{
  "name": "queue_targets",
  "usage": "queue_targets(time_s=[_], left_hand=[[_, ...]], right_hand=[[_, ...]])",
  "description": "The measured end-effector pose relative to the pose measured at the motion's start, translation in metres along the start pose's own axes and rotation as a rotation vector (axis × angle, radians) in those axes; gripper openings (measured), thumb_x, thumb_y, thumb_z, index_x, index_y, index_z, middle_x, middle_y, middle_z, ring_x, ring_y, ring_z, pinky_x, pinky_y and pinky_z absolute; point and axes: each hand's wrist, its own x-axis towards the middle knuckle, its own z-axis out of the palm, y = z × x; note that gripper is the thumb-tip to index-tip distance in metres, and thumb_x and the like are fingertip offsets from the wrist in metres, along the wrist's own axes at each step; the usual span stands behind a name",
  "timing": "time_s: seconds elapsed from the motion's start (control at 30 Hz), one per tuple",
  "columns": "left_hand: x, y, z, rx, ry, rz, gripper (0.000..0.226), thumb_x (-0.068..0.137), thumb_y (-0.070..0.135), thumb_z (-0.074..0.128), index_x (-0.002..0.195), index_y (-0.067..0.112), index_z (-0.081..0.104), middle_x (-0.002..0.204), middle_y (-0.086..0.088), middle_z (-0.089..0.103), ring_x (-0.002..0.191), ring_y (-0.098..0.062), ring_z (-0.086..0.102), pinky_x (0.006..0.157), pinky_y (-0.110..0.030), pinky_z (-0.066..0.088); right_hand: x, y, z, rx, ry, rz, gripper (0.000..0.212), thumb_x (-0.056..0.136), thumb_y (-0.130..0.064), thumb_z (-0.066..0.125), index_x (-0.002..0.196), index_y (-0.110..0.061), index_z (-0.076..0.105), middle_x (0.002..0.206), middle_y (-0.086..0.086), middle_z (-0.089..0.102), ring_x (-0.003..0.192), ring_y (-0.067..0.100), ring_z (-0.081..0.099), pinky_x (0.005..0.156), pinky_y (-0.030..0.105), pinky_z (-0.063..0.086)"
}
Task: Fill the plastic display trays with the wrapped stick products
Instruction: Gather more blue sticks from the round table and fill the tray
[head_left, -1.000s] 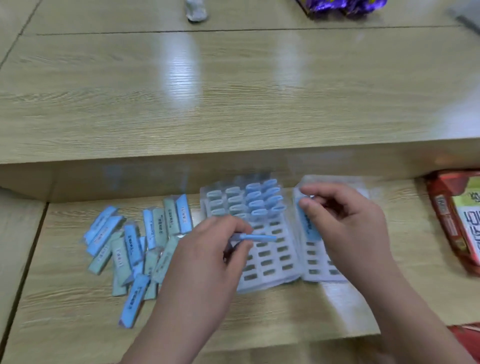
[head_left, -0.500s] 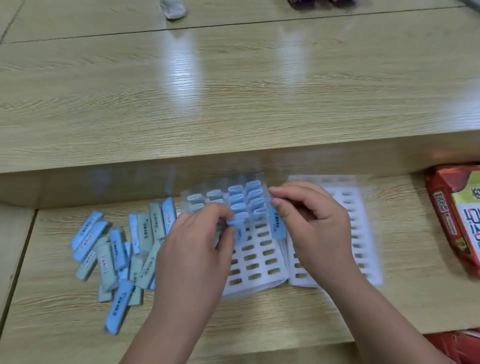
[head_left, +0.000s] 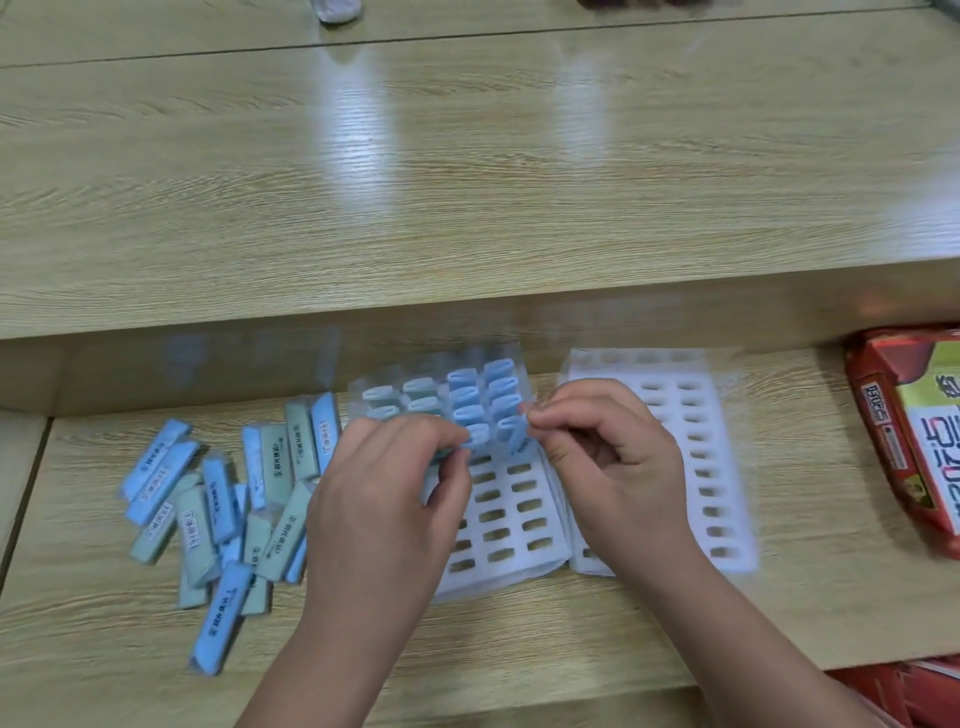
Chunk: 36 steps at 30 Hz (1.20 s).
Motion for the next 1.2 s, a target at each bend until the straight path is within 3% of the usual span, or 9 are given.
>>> queue_targets(time_s=[0.07, 0.2, 0.4, 0.67, 0.87, 1.07, 1.2], left_hand=[[0.0, 0.0, 0.0, -0.04, -0.007, -0.04, 0.008, 0.083, 0.021, 0.069, 0.09, 0.024, 0.069, 0.082, 0.021, 0.062, 0.081, -0.009, 0.054, 0.063, -0.029, 0.05], [0.001, -0.001, -0.001, -0.104, -0.011, -0.12, 0.008, 0.082, 0.025, 0.068, 0.09, 0.027, 0.069, 0.079, 0.029, 0.054, 0.079, -0.003, 0.053, 0.062, -0.023, 0.045], [0.001, -0.006, -0.004, -0.124, -0.04, -0.112, 0.008, 0.084, 0.026, 0.068, 0.091, 0.028, 0.069, 0.081, 0.024, 0.059, 0.082, -0.003, 0.055, 0.064, -0.023, 0.048], [-0.003, -0.012, 0.003, -0.016, -0.012, 0.16, 0.005, 0.092, 0.012, 0.067, 0.091, 0.011, 0.072, 0.093, 0.008, 0.072, 0.083, -0.017, 0.06, 0.075, -0.029, 0.046], [0.002, -0.015, 0.002, 0.044, -0.014, 0.168, 0.014, 0.092, 0.021, 0.06, 0.09, 0.012, 0.072, 0.091, 0.007, 0.072, 0.083, -0.015, 0.055, 0.073, -0.028, 0.046], [0.0, -0.015, -0.001, 0.122, -0.023, 0.256, 0.003, 0.088, 0.008, 0.069, 0.086, 0.009, 0.07, 0.089, 0.003, 0.073, 0.077, -0.023, 0.058, 0.067, -0.036, 0.047], [-0.003, -0.012, 0.004, 0.201, -0.073, 0.267, 0.01, 0.082, 0.002, 0.078, 0.087, 0.008, 0.073, 0.091, 0.0, 0.072, 0.079, -0.026, 0.057, 0.067, -0.04, 0.049]], right_hand=[[0.001, 0.0, -0.002, -0.012, -0.003, -0.031, 0.021, 0.087, -0.005, 0.07, 0.095, -0.024, 0.073, 0.098, -0.008, 0.067, 0.098, 0.02, 0.068, 0.083, 0.03, 0.055], [0.002, 0.0, -0.003, -0.073, -0.028, -0.076, 0.016, 0.086, -0.009, 0.07, 0.094, -0.023, 0.073, 0.097, -0.011, 0.068, 0.096, 0.015, 0.067, 0.085, 0.023, 0.051], [0.004, 0.004, -0.01, -0.115, -0.082, -0.067, 0.016, 0.086, -0.013, 0.07, 0.094, -0.026, 0.074, 0.096, -0.015, 0.07, 0.096, 0.014, 0.068, 0.085, 0.023, 0.051], [0.008, 0.005, -0.013, -0.334, -0.245, -0.233, 0.005, 0.084, -0.013, 0.075, 0.089, -0.015, 0.077, 0.091, -0.009, 0.073, 0.093, 0.008, 0.066, 0.084, 0.031, 0.052], [0.007, 0.008, -0.011, -0.492, -0.222, -0.291, 0.006, 0.082, -0.01, 0.078, 0.088, -0.011, 0.077, 0.092, -0.004, 0.073, 0.092, 0.015, 0.067, 0.083, 0.033, 0.051], [0.004, 0.007, -0.011, -0.516, -0.214, -0.296, 0.006, 0.086, -0.012, 0.075, 0.09, -0.009, 0.077, 0.095, -0.002, 0.072, 0.093, 0.018, 0.066, 0.085, 0.031, 0.049], [0.002, 0.006, -0.009, -0.521, -0.199, -0.28, 0.008, 0.087, -0.015, 0.073, 0.091, -0.01, 0.077, 0.096, -0.002, 0.072, 0.094, 0.018, 0.065, 0.085, 0.029, 0.049]])
